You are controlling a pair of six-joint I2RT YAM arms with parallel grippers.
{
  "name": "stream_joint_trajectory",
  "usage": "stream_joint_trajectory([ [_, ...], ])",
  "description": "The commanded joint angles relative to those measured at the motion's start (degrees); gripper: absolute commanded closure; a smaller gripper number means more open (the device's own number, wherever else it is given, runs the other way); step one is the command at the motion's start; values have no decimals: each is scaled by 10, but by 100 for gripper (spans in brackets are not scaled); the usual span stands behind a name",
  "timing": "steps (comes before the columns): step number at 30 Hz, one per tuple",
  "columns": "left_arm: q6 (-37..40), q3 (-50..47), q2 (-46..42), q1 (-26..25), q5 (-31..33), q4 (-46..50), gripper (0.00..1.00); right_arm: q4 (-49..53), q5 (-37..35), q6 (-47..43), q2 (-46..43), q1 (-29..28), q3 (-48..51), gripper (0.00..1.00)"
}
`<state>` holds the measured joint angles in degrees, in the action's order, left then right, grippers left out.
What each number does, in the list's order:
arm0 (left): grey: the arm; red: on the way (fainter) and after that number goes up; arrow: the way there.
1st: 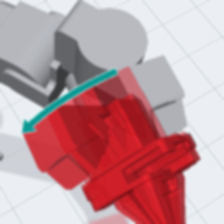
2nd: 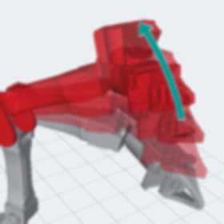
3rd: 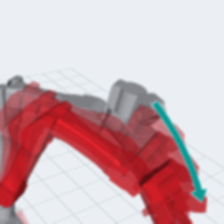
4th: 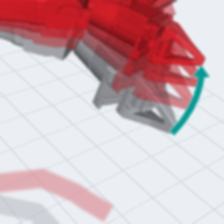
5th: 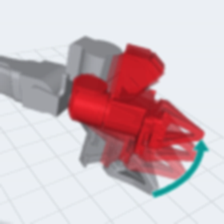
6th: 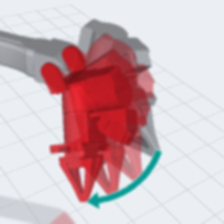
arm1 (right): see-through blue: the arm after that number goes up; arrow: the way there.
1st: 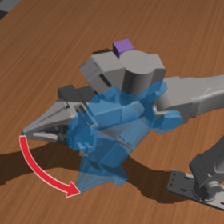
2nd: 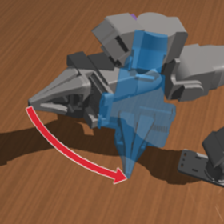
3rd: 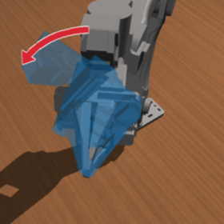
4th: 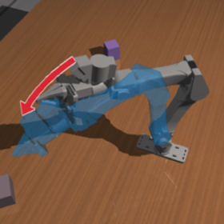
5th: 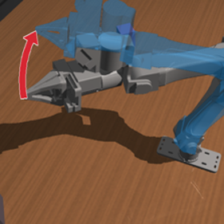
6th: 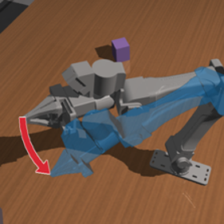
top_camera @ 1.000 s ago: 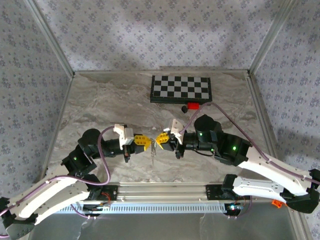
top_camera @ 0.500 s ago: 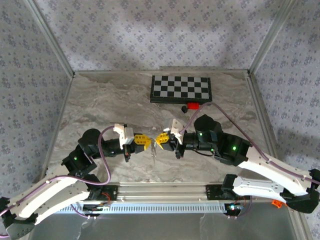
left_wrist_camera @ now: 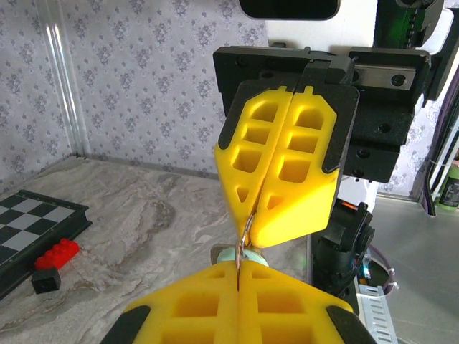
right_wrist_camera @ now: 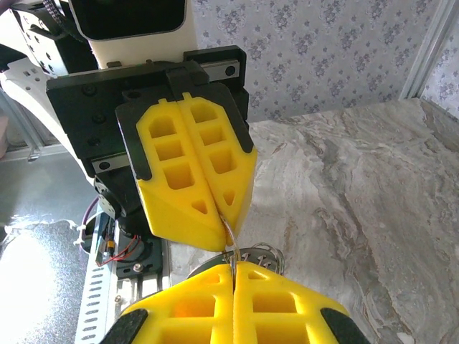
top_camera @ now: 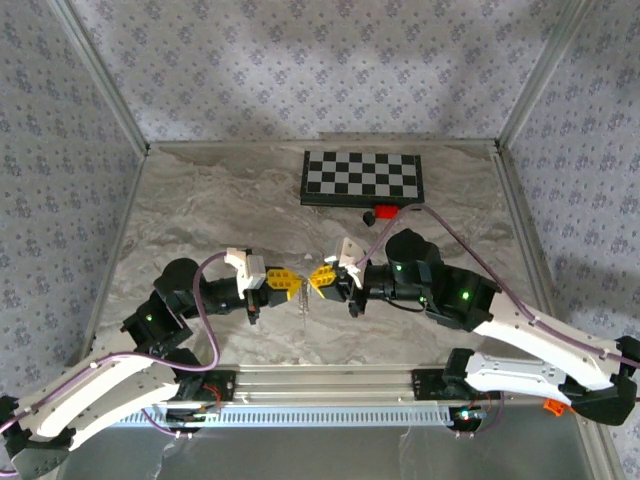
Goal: Put the keys on the keyring
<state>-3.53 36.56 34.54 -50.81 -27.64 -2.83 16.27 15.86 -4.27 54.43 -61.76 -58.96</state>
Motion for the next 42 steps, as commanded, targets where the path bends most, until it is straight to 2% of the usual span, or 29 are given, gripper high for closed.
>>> stream_joint_trajectory([
  [1,-1,8,-6,-3,-8,-23,100,-12,0,6,2,3,0,100],
  [42,-2,0,-12,-4,10,-22,100,-35,-1,9,-20,3,23,100],
])
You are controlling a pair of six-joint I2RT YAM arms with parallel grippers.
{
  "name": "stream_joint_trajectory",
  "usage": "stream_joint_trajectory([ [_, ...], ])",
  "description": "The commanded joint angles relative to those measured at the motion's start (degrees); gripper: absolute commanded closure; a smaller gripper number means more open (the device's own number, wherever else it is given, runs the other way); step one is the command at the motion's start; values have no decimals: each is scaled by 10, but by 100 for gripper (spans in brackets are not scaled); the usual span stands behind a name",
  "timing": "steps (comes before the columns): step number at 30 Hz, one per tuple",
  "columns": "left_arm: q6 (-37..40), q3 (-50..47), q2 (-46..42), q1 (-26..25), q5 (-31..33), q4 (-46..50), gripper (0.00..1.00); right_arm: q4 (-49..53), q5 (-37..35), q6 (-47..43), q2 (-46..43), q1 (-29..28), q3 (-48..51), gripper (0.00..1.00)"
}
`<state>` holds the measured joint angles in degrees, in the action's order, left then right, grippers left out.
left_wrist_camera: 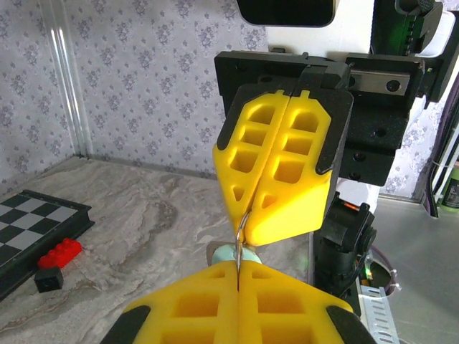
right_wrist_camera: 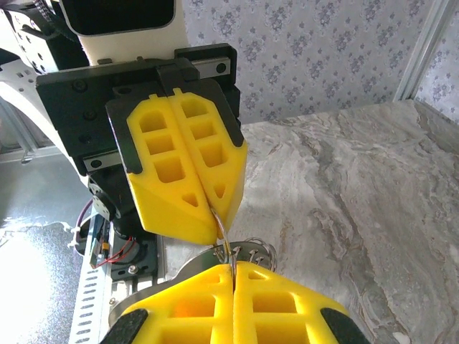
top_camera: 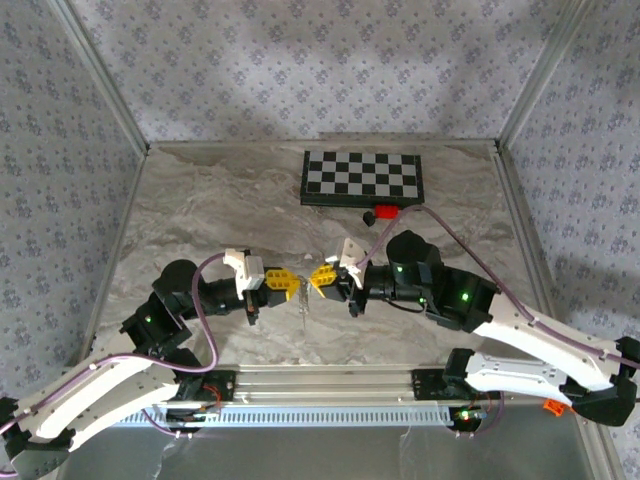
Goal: Put the keys on the keyring
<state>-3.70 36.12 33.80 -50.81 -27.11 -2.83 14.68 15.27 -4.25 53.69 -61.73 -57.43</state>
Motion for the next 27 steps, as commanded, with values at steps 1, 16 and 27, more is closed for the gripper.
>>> stream_joint_trajectory([
  [1,0,4,-3,-4,3,-23,100,-23,6,10,-13,4,7,100],
  [16,-1,4,-3,-3,0,-26,100,-36,13,12,1,5,8,100],
  [27,-2,3,-4,-3,-2,-26,100,-40,14,12,4,5,9,100],
])
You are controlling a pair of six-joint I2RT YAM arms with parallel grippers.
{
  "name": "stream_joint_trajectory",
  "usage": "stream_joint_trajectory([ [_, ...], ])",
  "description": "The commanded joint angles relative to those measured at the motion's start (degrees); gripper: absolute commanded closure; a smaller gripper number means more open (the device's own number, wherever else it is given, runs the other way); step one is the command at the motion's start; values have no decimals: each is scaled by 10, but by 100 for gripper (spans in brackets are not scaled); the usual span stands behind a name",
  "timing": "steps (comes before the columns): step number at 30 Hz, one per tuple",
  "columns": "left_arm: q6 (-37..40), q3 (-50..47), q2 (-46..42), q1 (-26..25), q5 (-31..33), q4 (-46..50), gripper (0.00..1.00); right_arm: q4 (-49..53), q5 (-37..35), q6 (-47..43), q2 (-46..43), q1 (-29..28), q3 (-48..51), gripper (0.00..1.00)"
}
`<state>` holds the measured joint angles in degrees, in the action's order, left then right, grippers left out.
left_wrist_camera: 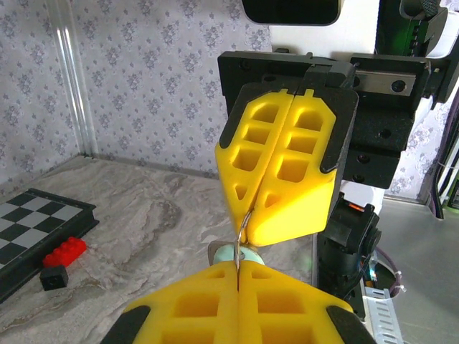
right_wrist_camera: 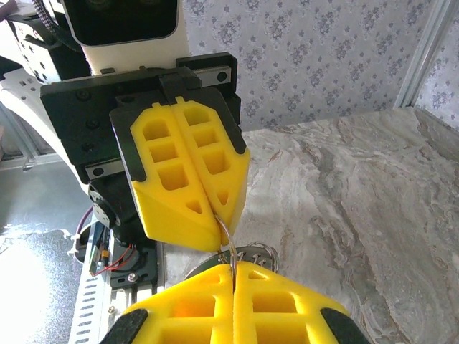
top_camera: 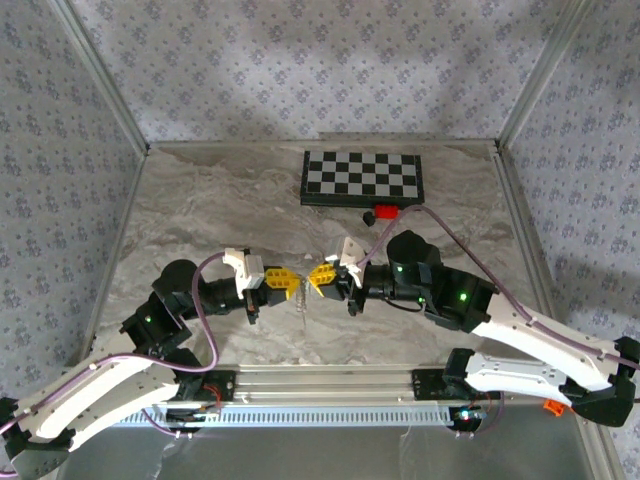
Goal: Put the keys on the keyring
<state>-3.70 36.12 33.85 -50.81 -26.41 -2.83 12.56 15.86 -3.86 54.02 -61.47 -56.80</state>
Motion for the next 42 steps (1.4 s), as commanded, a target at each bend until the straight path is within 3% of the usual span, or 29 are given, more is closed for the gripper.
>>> stream_joint_trajectory([
  [1,-2,3,-4,-3,-9,-26,100,-21,9,8,2,2,2,100],
  [42,-4,3,-10,-3,-13,-25,100,-55,-3,23,-25,4,36,100],
])
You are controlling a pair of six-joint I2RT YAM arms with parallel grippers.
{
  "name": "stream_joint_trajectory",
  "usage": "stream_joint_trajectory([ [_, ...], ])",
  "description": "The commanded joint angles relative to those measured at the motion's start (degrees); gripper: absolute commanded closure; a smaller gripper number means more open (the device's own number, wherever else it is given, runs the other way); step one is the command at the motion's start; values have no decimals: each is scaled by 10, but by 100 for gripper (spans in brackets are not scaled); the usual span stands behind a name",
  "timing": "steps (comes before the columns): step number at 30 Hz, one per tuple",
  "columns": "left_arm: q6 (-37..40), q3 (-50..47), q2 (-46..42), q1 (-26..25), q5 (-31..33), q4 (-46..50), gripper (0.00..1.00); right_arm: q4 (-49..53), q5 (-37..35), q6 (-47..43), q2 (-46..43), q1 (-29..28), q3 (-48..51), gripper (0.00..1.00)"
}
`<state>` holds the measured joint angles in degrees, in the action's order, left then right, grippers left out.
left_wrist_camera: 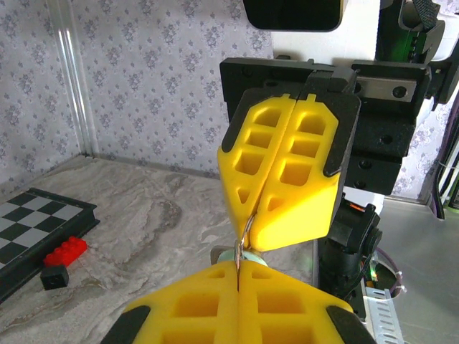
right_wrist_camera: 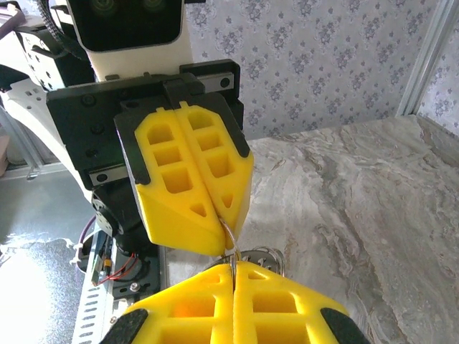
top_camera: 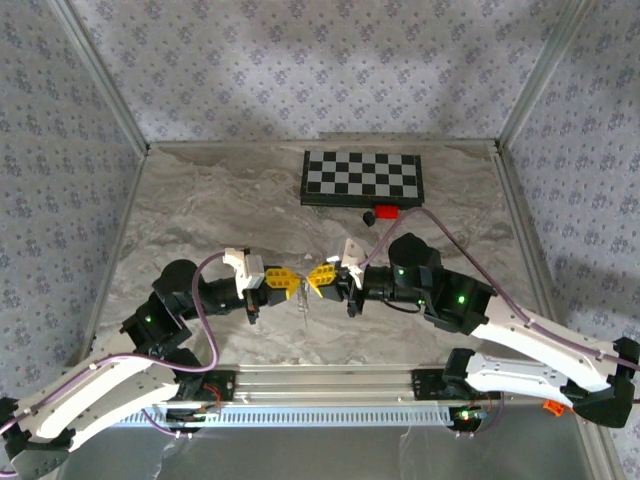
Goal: Put the keys on the keyring
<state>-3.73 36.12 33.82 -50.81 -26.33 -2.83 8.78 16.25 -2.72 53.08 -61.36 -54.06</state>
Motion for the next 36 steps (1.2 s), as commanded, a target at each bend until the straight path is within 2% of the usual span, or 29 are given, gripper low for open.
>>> stream_joint_trajectory([
  [1,-3,3,-9,-4,-14,-25,100,-19,-7,12,-17,4,11,100],
  [36,-7,-2,-5,-3,-14,-36,100,-45,23,27,-27,12,27,100],
])
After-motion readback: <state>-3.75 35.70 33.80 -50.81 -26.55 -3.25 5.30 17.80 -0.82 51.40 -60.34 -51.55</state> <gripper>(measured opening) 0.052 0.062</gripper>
